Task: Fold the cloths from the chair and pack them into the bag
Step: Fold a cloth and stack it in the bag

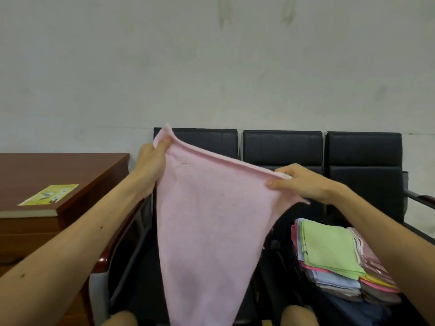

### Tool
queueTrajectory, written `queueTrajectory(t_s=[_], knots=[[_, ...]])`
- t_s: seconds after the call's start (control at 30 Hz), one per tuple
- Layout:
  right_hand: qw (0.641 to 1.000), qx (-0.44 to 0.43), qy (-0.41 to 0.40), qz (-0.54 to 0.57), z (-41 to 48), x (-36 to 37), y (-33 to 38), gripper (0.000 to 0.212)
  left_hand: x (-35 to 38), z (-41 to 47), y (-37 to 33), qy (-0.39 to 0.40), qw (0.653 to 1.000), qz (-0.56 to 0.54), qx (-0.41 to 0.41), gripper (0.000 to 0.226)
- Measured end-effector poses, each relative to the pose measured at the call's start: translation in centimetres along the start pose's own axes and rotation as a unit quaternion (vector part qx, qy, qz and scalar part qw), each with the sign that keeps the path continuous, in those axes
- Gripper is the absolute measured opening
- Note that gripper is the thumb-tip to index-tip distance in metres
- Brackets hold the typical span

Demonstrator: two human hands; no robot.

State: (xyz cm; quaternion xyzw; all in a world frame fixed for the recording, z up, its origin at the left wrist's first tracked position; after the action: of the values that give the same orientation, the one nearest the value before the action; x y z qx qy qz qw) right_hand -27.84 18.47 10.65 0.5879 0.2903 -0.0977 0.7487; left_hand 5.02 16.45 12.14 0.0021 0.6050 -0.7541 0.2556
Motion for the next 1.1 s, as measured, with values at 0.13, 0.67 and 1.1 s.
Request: queueTrajectory(t_s=[0.13,0.67,1.1], knots=[[0.996,-0.002,-0.023,0.083,-0.6,-0.8,1.5,0.02,-0.9,0.5,2.2,0.005,0.999,0.035,-0.032,0.049],[0.921,0.068,-0.081,0.375,-1.3,1.0,4.4,0.026,-0.1,-0.1,3.1,0.011,0.999,-0.039,-0.022,0.021],[0.93,0.074,-0.066,0.353,-0.2,6.7,8.0,0.028,4.1,-7.8,-3.7,0.098,0.952,0.085,0.279,0.019]])
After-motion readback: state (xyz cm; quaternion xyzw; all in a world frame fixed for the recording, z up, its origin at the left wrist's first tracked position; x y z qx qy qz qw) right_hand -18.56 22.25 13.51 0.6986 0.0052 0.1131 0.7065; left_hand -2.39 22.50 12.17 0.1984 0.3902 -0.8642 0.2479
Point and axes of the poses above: each hand's wrist, its own z-axis towards the middle knuckle, its own x-axis out of the palm, y = z × x, the point moved 2 cm from there along z, towards the middle knuckle, and after that the axes turned 15 degrees about z, right-handed, at the moved point
